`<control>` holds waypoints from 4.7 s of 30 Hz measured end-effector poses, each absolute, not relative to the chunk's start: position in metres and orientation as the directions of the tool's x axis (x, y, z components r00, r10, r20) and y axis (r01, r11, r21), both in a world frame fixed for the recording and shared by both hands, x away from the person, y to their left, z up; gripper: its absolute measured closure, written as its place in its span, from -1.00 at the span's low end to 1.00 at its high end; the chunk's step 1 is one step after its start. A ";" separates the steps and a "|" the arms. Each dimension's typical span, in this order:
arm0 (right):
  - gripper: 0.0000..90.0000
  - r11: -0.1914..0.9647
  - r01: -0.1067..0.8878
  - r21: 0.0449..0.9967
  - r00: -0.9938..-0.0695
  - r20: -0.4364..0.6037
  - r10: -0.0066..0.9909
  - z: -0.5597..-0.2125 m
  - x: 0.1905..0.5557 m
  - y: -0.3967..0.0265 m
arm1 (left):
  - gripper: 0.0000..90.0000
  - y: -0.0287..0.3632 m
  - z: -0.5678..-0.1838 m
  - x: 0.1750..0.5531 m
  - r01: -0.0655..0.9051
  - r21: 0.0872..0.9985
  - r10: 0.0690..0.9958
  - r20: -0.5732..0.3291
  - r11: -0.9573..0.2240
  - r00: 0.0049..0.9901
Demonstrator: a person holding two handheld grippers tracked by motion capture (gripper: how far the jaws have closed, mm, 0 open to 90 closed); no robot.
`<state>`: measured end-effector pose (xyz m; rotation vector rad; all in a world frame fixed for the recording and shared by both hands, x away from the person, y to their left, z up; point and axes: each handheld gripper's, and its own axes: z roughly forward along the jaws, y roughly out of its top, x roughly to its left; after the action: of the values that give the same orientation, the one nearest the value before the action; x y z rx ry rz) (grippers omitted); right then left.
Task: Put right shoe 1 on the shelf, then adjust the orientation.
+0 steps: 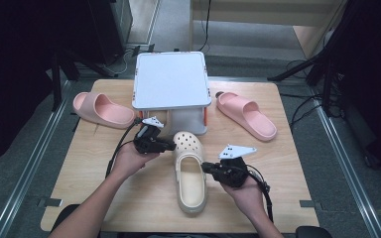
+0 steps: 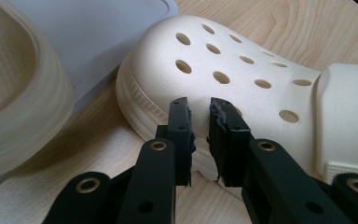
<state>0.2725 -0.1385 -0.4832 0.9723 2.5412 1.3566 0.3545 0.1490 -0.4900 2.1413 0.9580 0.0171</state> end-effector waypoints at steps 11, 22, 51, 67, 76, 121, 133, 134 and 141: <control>0.31 0.365 0.505 0.782 -0.767 0.213 0.605 -0.482 0.274 -0.138 | 0.71 0.161 -0.450 0.344 0.614 0.688 0.615 -0.304 -0.386 0.727; 0.04 0.345 0.558 0.755 -0.728 0.244 0.641 -0.492 0.282 -0.127 | 0.75 0.181 -0.429 0.351 0.612 0.702 0.638 -0.290 -0.364 0.713; 0.33 0.336 0.626 0.704 -0.656 0.241 0.715 -0.502 0.296 -0.115 | 0.78 0.225 -0.369 0.382 0.592 0.752 0.698 -0.257 -0.290 0.669; 0.66 0.363 0.590 0.721 -0.653 0.162 0.740 -0.491 0.307 -0.120 | 0.78 0.218 -0.375 0.404 0.639 0.696 0.749 -0.221 -0.327 0.624; 0.70 0.348 0.597 0.723 -0.637 0.162 0.754 -0.476 0.321 -0.126 | 0.76 0.220 -0.376 0.403 0.636 0.705 0.747 -0.230 -0.314 0.624; 0.27 0.276 0.584 0.764 -0.581 0.155 0.799 -0.466 0.375 -0.114 | 0.73 0.224 -0.380 0.400 0.626 0.725 0.740 -0.247 -0.286 0.625; 0.52 0.306 0.572 0.761 -0.654 0.197 0.730 -0.463 0.350 -0.129 | 0.73 0.225 -0.381 0.401 0.628 0.726 0.738 -0.256 -0.279 0.624; 0.59 0.307 0.567 0.764 -0.662 0.201 0.722 -0.464 0.347 -0.130 | 0.73 0.225 -0.381 0.401 0.628 0.726 0.738 -0.256 -0.279 0.624; 0.87 0.348 0.544 0.764 -0.711 0.200 0.674 -0.471 0.324 -0.137 | 0.74 0.225 -0.381 0.401 0.630 0.726 0.735 -0.263 -0.277 0.625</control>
<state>0.3244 -0.1373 -0.4713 1.1180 2.4520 1.2984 0.4014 0.2254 -0.3813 1.9947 1.0724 0.1554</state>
